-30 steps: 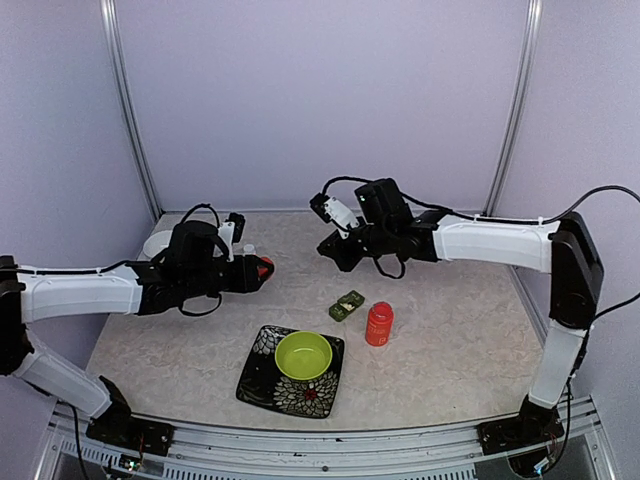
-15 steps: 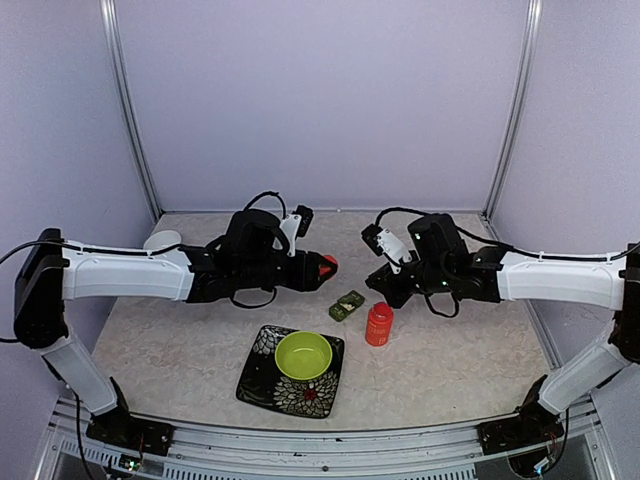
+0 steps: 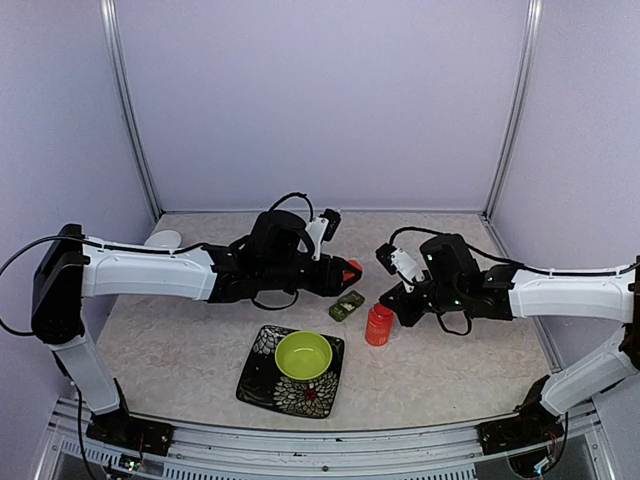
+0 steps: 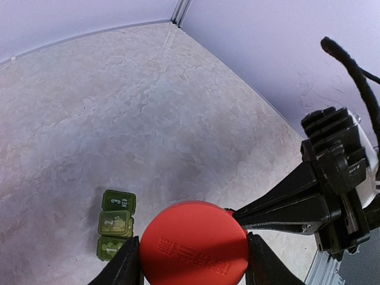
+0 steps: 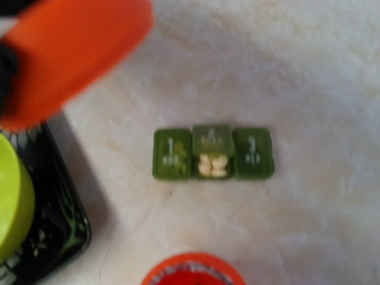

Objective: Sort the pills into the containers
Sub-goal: Place the pill in the pill bottle, then close the lid of the pill bottle.

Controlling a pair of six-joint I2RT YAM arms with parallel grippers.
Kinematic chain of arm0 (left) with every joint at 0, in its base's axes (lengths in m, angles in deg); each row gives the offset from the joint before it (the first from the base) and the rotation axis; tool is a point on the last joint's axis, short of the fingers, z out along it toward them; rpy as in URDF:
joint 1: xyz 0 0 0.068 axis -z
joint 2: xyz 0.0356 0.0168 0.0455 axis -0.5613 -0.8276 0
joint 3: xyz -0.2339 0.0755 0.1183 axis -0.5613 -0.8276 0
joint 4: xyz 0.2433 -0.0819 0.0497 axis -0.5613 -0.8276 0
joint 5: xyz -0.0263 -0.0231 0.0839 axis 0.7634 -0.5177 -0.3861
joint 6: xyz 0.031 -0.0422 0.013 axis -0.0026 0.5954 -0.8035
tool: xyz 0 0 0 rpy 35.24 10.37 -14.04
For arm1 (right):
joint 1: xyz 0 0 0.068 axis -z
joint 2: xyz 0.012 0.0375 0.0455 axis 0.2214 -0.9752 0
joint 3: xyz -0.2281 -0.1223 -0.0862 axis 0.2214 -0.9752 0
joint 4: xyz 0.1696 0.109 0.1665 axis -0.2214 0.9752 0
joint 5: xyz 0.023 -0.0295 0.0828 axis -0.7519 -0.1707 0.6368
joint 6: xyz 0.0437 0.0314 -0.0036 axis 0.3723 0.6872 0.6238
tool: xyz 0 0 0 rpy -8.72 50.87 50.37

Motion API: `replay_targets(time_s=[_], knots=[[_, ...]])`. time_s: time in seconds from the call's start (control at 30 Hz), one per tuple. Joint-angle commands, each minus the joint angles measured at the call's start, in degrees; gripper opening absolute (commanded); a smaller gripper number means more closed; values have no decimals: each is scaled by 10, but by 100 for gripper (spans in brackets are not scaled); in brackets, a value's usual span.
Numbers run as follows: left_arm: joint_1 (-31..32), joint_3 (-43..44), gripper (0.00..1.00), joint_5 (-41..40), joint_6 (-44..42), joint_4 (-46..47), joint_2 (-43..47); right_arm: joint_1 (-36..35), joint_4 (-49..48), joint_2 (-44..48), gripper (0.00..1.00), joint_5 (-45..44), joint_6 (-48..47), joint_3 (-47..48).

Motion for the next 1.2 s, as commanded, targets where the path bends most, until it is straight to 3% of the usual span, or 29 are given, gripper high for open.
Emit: replay_targets(time_s=[0.0, 0.13, 0.2, 0.37, 0.5, 0.77, 1.17], knots=[[10, 27, 49, 8, -10, -5, -14, -3, -16, 4, 5, 3, 13, -14], [13, 32, 49, 7, -10, -10, -19, -4, -13, 12, 7, -4, 14, -12], [15, 38, 49, 9, -13, -13, -21, -4, -1, 20, 12, -10, 16, -6], [27, 72, 49, 24, -32, -42, -47, -3, 43, 49, 45, -50, 36, 9], [44, 125, 49, 13, -55, -100, -86, 2, 66, 86, 63, -101, 69, -4], [70, 211, 48, -26, -86, -193, -145, 52, 117, 153, 69, -175, 124, -43], [89, 314, 48, -106, -119, -291, -218, 78, 112, 197, 70, -183, 128, -75]])
